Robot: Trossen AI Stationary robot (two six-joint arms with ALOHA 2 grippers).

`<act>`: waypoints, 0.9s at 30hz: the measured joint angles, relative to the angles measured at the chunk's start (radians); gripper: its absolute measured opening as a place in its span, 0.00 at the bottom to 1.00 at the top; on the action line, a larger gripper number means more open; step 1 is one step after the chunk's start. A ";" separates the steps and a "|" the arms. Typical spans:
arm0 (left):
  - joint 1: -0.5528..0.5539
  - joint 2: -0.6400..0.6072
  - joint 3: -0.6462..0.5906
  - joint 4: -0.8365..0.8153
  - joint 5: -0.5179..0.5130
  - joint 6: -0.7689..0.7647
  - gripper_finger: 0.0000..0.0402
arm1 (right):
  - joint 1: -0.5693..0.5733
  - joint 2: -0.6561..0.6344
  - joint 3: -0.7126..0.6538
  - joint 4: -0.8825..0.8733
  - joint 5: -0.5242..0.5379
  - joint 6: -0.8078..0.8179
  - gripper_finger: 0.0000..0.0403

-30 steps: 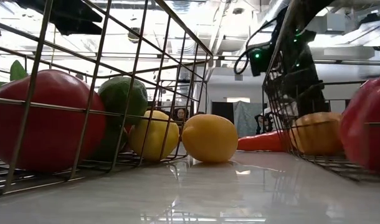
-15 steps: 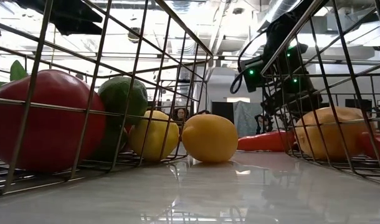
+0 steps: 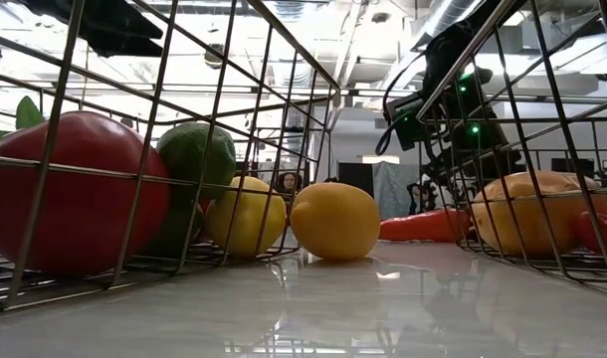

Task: Sort produce into baskets
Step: Put the green cucumber into the right wire basket

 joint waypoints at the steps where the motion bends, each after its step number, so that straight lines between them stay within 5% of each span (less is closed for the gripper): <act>1: 0.000 0.000 0.000 -0.002 0.000 0.000 0.86 | 0.000 0.000 0.000 0.000 0.002 0.003 0.51; 5: 0.000 0.000 0.000 -0.003 0.000 0.000 0.86 | 0.000 0.000 0.000 -0.001 0.007 0.010 0.43; 11: 0.000 0.000 0.000 -0.002 0.000 0.000 0.86 | 0.000 0.001 0.061 -0.079 0.007 0.006 0.45; 18: 0.000 0.000 0.000 0.001 -0.011 0.005 0.86 | 0.076 -0.042 0.300 -0.184 0.022 0.041 0.45; 27: 0.000 0.000 0.000 0.005 -0.032 0.006 0.86 | 0.264 -0.100 0.653 -0.411 0.237 0.245 0.46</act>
